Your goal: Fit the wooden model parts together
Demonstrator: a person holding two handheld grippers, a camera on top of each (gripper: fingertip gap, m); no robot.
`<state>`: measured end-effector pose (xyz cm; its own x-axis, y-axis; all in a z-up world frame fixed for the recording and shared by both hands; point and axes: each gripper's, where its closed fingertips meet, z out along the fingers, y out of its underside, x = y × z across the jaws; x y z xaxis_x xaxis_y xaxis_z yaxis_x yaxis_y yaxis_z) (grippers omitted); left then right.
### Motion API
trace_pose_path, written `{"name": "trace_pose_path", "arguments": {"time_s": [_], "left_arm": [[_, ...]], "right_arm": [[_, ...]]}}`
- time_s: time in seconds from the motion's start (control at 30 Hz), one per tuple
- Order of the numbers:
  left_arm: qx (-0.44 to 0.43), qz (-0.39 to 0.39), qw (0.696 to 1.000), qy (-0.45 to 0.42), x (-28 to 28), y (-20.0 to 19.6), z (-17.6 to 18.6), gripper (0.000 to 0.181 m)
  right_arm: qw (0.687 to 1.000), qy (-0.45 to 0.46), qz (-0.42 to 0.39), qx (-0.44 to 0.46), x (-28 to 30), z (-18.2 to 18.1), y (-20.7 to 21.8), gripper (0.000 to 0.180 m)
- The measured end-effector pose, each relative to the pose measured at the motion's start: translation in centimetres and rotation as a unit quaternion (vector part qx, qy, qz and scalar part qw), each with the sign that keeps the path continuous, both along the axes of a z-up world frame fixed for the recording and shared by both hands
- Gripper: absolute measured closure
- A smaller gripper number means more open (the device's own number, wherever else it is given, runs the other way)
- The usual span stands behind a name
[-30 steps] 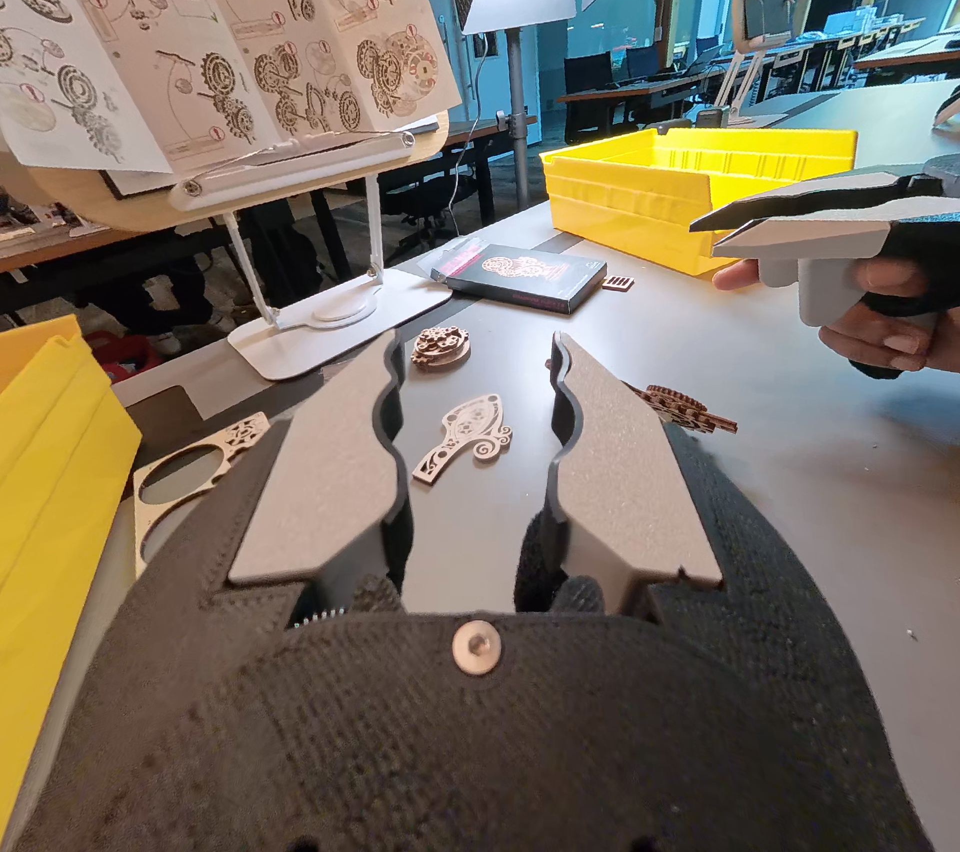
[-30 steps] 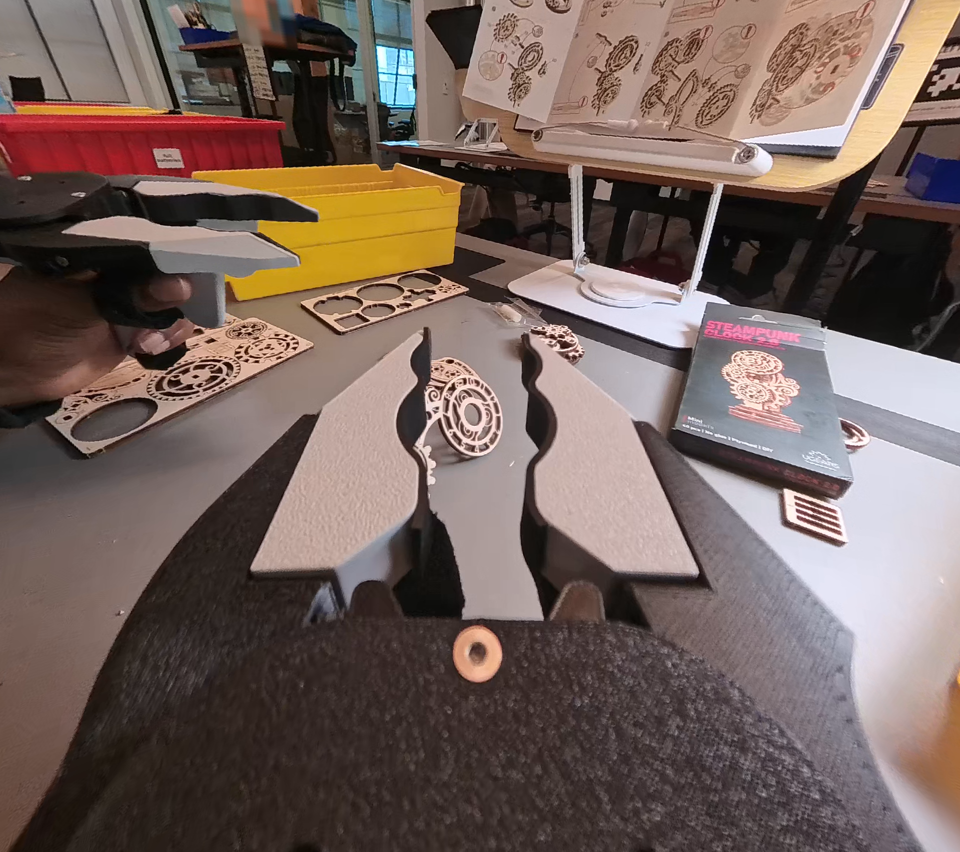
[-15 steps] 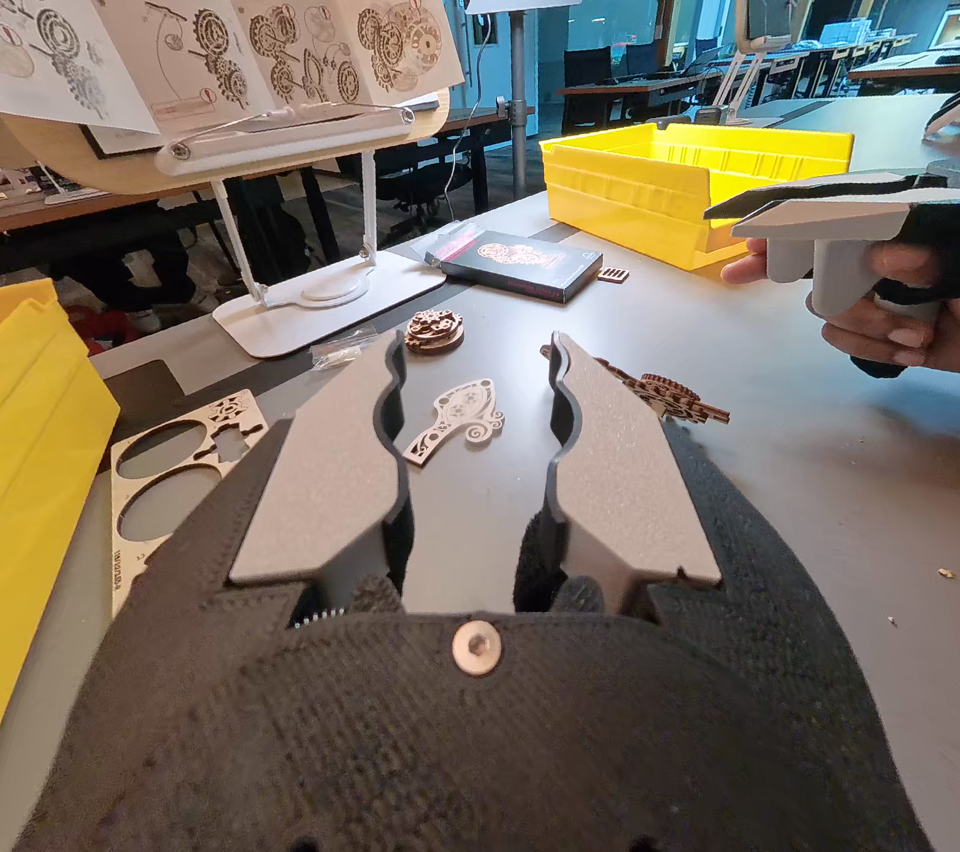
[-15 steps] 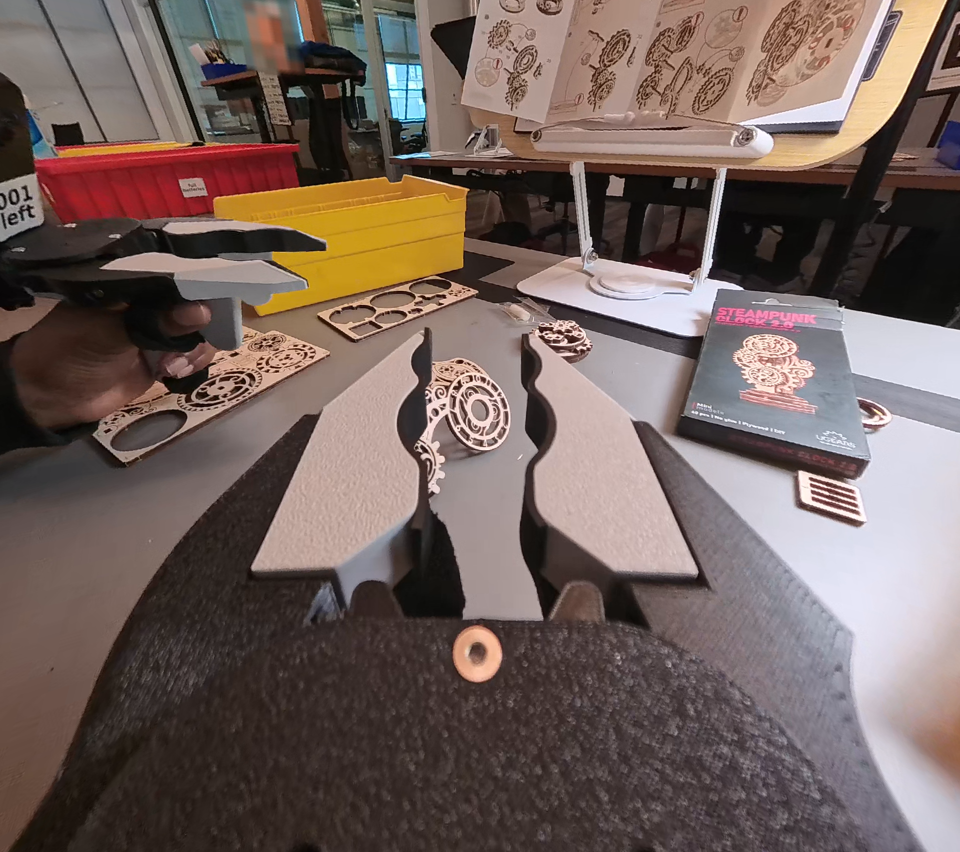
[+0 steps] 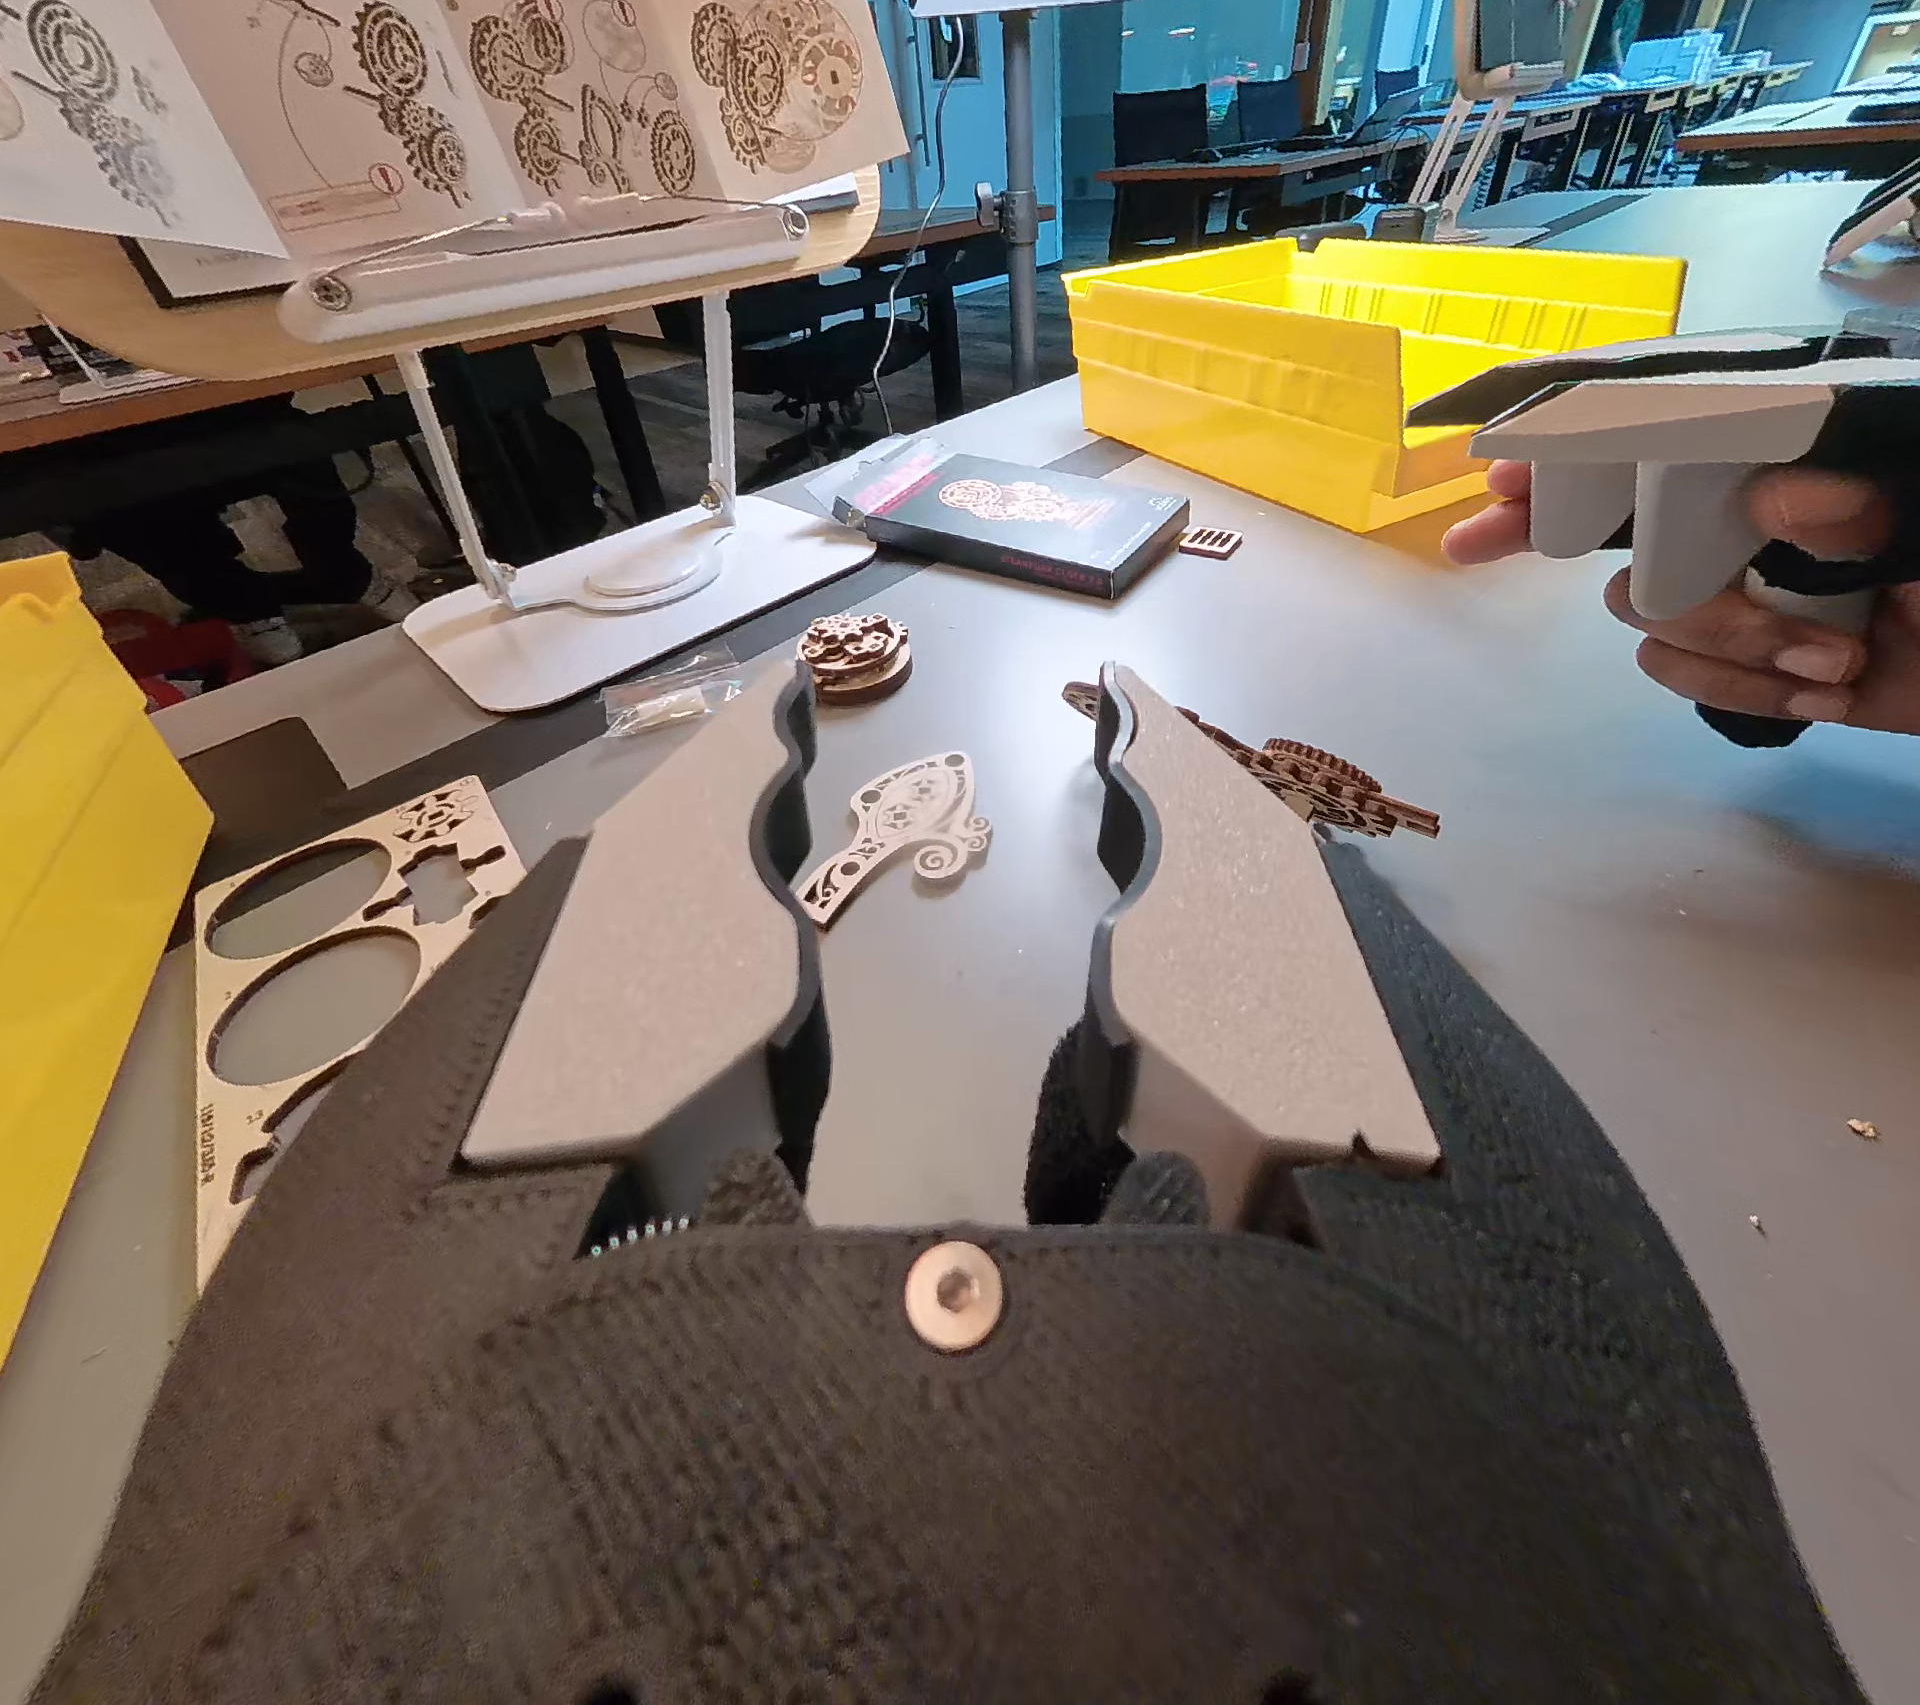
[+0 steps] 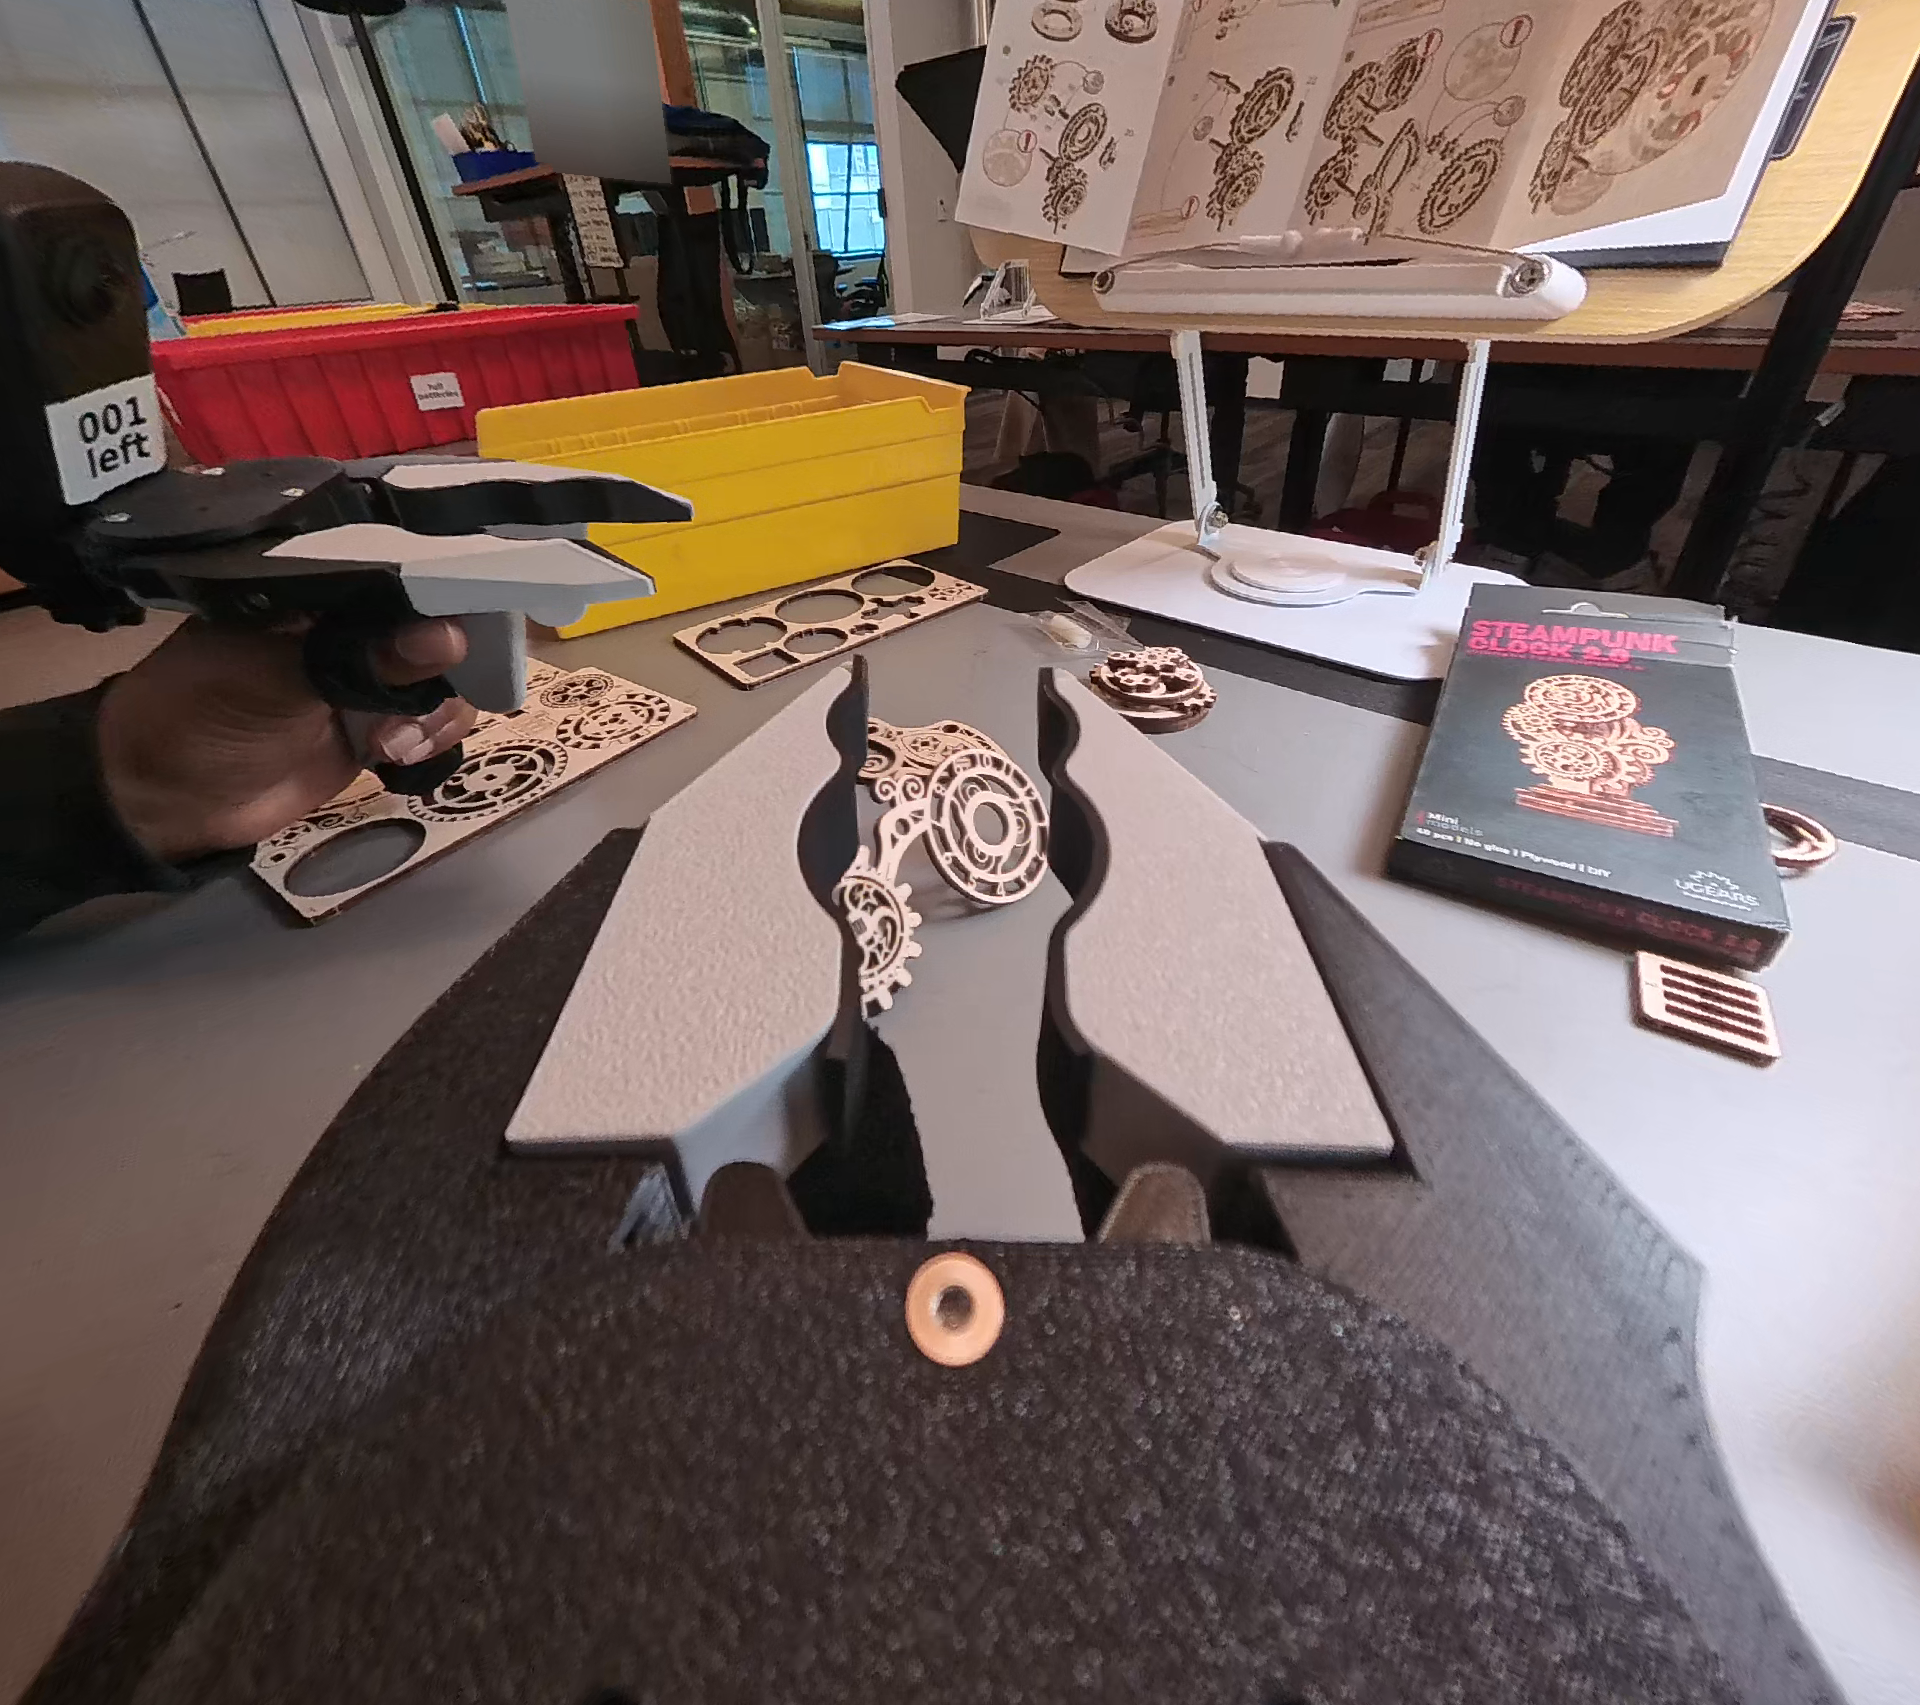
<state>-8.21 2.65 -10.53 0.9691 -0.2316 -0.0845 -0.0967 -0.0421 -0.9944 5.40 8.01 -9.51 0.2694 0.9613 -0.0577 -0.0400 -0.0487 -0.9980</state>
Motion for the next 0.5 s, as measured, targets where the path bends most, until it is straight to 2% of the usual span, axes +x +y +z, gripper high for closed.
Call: {"name": "trace_pose_path", "arguments": {"time_s": [0.5], "left_arm": [[0.002, 0.003, 1.0, -0.002, -0.09, -0.02, 0.03, 0.128]], "right_arm": [[1.0, 0.002, 0.008, 0.003, -0.07, 0.1, -0.46, 0.152]]}}
